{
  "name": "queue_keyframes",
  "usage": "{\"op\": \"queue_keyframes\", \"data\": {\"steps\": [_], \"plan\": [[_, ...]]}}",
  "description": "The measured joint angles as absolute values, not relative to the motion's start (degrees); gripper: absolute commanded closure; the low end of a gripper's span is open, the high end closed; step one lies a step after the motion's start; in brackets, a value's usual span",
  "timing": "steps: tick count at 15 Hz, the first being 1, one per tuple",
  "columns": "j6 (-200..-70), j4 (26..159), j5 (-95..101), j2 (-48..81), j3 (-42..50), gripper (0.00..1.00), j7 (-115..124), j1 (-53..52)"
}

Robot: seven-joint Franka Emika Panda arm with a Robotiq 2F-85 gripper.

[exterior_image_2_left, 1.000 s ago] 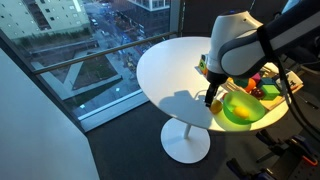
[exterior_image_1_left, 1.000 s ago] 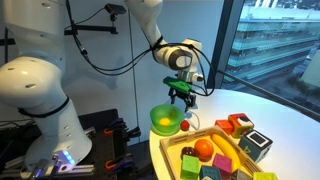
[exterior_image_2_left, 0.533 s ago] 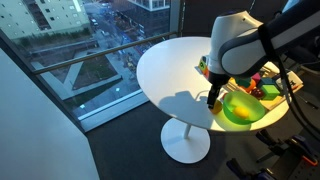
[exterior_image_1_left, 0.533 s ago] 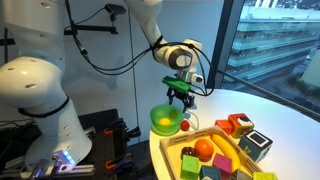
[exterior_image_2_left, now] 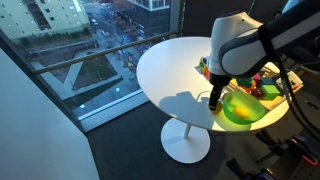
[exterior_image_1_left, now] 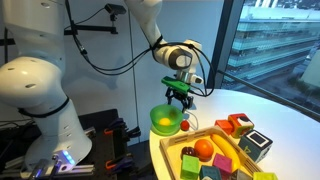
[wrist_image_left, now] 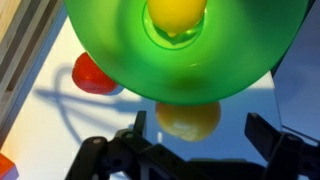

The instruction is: Pick up the yellow round fruit near the green bowl and place it in the green bowl

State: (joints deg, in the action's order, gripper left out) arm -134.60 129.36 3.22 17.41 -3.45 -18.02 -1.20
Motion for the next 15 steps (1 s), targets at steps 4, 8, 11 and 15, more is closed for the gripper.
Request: {"op": "queue_keyframes", "data": {"steps": [4,8,11,15], "plan": [[-134.6,129.7,3.4,17.4,-3.4,0.00,-18.2,-1.2],[-134.6,130.1,3.4,17.4,-3.3,0.00,-18.3,-1.2],[-135.0,130.4,3.4,17.4,-3.3,0.00,-18.3,-1.2],[-136.3,130.7,3.4,17.4,-3.3,0.00,-18.3,-1.2]]}}
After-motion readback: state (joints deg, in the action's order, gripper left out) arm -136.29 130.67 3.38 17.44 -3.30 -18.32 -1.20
